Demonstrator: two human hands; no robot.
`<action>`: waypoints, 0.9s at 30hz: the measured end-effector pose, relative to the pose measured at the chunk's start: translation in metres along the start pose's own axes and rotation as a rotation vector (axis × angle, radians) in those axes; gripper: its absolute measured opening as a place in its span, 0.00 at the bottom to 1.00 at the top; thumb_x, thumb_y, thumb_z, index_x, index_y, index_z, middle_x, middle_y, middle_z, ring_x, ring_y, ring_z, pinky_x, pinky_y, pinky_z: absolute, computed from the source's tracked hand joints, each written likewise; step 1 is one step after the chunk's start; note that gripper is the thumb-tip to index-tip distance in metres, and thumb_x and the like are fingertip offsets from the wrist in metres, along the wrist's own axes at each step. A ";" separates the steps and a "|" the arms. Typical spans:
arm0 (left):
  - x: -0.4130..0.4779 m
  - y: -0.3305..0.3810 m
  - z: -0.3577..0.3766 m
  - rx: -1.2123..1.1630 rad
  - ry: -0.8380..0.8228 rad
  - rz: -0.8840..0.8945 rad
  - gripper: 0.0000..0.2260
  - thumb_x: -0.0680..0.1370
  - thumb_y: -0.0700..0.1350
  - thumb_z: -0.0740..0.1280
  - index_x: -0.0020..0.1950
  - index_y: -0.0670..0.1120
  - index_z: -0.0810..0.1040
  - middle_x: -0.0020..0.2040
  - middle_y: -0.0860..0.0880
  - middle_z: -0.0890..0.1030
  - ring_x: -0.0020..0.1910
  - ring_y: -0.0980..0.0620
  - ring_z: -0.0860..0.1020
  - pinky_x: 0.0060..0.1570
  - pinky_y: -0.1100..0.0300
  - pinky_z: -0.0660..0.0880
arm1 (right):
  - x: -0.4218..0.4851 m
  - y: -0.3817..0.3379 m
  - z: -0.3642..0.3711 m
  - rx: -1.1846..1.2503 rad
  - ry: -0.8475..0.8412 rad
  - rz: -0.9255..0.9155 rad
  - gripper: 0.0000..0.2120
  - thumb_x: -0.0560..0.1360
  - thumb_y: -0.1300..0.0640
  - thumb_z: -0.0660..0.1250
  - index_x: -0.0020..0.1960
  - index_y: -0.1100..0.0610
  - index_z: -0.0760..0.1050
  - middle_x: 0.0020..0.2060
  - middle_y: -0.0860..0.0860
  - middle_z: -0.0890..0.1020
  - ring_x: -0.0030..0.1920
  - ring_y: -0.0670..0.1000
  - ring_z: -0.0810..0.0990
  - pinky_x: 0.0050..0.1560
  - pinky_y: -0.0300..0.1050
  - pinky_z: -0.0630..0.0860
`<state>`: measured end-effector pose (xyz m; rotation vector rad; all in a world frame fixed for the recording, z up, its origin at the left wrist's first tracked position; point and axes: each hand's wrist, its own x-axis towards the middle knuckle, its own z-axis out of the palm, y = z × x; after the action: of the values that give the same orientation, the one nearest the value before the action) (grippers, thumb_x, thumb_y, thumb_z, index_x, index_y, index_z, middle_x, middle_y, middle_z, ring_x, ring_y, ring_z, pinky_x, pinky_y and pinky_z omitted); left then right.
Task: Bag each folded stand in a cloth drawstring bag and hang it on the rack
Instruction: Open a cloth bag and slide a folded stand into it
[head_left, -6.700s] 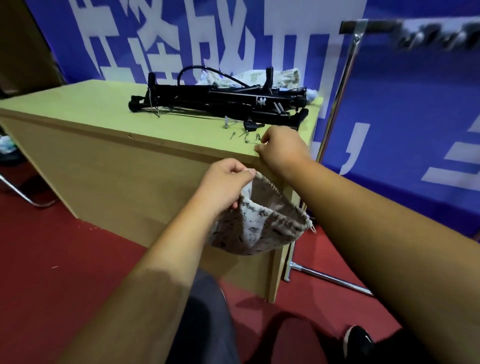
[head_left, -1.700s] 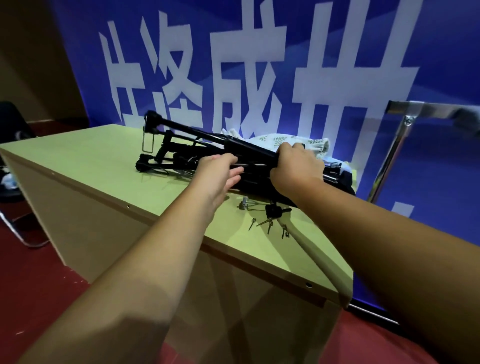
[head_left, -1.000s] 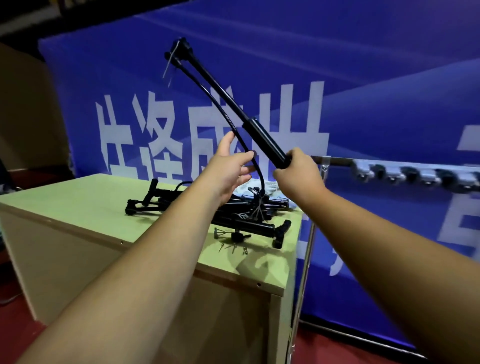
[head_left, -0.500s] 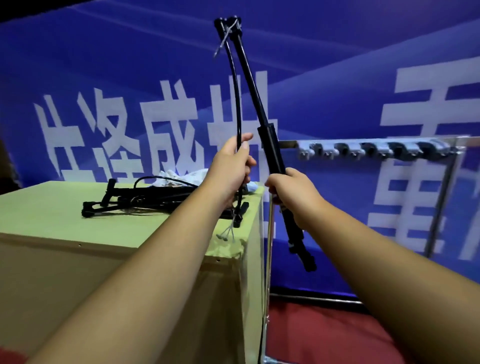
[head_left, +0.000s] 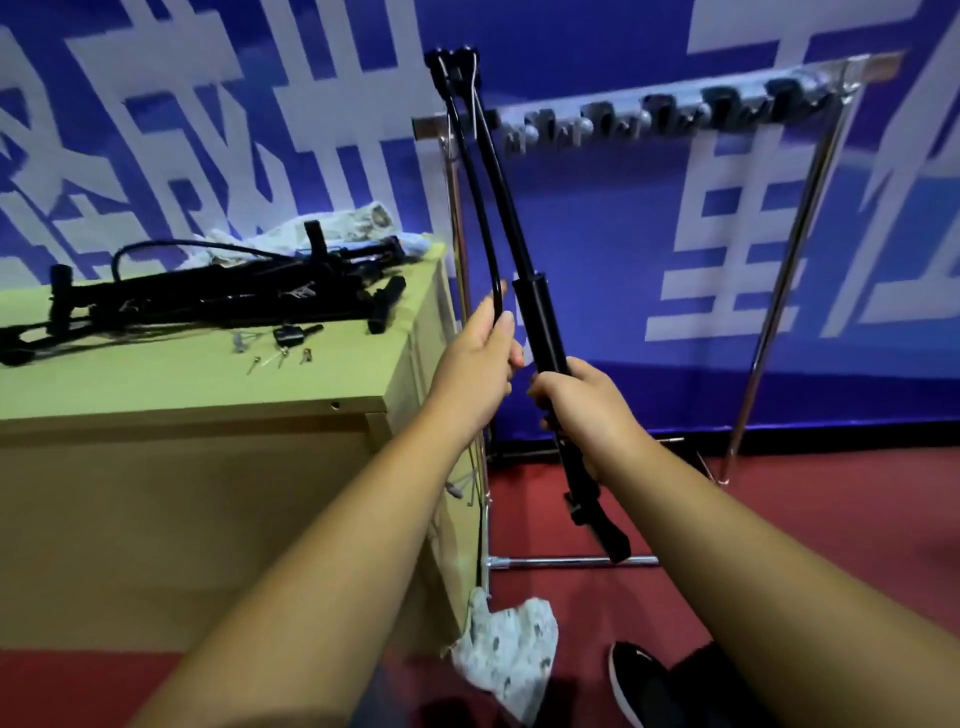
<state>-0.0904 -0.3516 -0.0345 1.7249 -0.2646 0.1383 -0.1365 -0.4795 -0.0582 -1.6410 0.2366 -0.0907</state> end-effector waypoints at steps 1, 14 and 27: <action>-0.002 -0.009 0.005 0.009 -0.001 -0.013 0.19 0.89 0.49 0.58 0.79 0.65 0.67 0.33 0.55 0.74 0.27 0.57 0.66 0.30 0.61 0.66 | 0.002 0.010 -0.002 0.000 0.003 0.009 0.08 0.72 0.57 0.70 0.51 0.56 0.82 0.38 0.50 0.81 0.38 0.52 0.79 0.41 0.48 0.77; -0.005 -0.116 0.027 -0.054 0.019 -0.126 0.20 0.89 0.49 0.57 0.79 0.67 0.66 0.35 0.51 0.72 0.28 0.59 0.65 0.30 0.63 0.64 | 0.051 0.099 -0.003 -0.078 -0.078 0.090 0.08 0.68 0.56 0.70 0.46 0.57 0.80 0.32 0.49 0.78 0.34 0.51 0.75 0.40 0.49 0.73; 0.020 -0.149 0.027 -0.062 -0.018 -0.171 0.23 0.89 0.48 0.58 0.82 0.67 0.62 0.36 0.51 0.73 0.29 0.57 0.66 0.31 0.62 0.66 | 0.093 0.125 0.003 -0.084 -0.178 0.170 0.10 0.65 0.54 0.70 0.46 0.51 0.79 0.36 0.51 0.77 0.36 0.53 0.76 0.38 0.47 0.69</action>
<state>-0.0348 -0.3574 -0.1763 1.6791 -0.1330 -0.0107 -0.0572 -0.5047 -0.1899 -1.6943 0.2450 0.1960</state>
